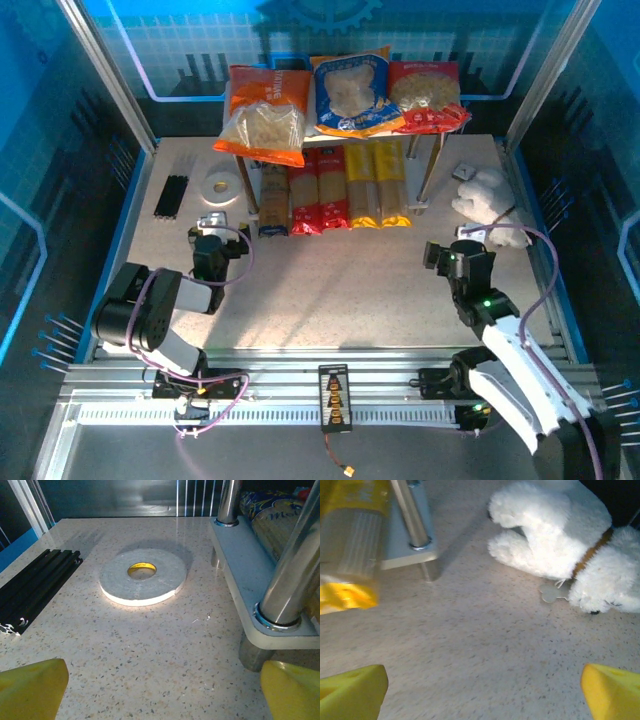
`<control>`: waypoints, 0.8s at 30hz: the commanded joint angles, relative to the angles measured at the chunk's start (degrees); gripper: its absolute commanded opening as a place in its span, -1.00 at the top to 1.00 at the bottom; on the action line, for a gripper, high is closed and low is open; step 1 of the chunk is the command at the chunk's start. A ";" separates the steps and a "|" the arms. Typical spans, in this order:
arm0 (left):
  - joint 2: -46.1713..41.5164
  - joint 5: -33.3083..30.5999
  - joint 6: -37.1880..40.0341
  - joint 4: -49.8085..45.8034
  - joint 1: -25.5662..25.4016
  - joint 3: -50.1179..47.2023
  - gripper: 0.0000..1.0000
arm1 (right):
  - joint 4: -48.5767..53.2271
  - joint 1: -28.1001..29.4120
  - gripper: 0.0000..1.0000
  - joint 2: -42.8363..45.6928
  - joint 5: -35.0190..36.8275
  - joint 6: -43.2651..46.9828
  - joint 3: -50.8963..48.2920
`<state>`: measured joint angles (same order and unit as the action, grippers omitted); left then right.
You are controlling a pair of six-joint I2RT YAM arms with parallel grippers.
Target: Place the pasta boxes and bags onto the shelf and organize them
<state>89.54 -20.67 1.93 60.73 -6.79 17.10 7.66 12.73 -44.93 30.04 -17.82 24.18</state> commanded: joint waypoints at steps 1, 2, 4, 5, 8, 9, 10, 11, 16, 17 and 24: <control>0.37 2.39 1.27 4.88 0.28 -0.78 -0.99 | -24.36 -4.29 -0.99 -7.36 1.55 3.34 -4.48; 0.33 2.67 1.36 5.40 0.20 -1.13 -0.99 | -28.32 -5.36 -0.99 -9.97 1.59 3.74 -5.46; 0.36 3.01 1.43 6.10 0.25 -1.59 -0.99 | -35.73 -6.81 -0.99 -15.64 1.85 4.74 -6.71; 0.41 3.04 1.54 6.39 0.20 -1.68 -0.99 | -38.51 -7.05 -0.99 -17.79 1.97 5.78 -7.08; 0.38 3.25 1.51 6.58 0.23 -1.83 -0.99 | -47.97 -7.39 -0.99 -23.79 2.15 9.82 -8.41; 0.38 3.33 1.53 6.73 0.20 -1.89 -0.99 | -49.68 -7.41 -0.99 -24.66 2.18 10.34 -8.45; 0.38 3.48 1.57 6.83 0.24 -1.91 -0.99 | -50.83 -7.69 -0.99 -25.20 1.25 11.02 -8.50; 0.38 3.49 1.66 6.93 0.20 -2.03 -0.99 | -52.40 -7.84 -0.99 -25.75 1.03 11.42 -8.72; 0.38 3.46 1.59 6.88 0.23 -1.91 -0.99 | -55.29 -8.34 -0.99 -28.51 -7.37 14.50 -8.03; 0.38 3.44 1.55 6.86 0.17 -1.94 -0.99 | -56.20 -8.34 -0.99 -29.41 -10.25 15.47 -7.60; 0.37 3.42 1.66 6.56 0.22 -1.76 -0.99 | -75.64 -7.09 -0.99 -43.02 -17.51 17.77 -10.23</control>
<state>89.56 -18.11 3.16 65.10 -6.81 15.90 -56.99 5.23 -87.33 14.87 -1.83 15.81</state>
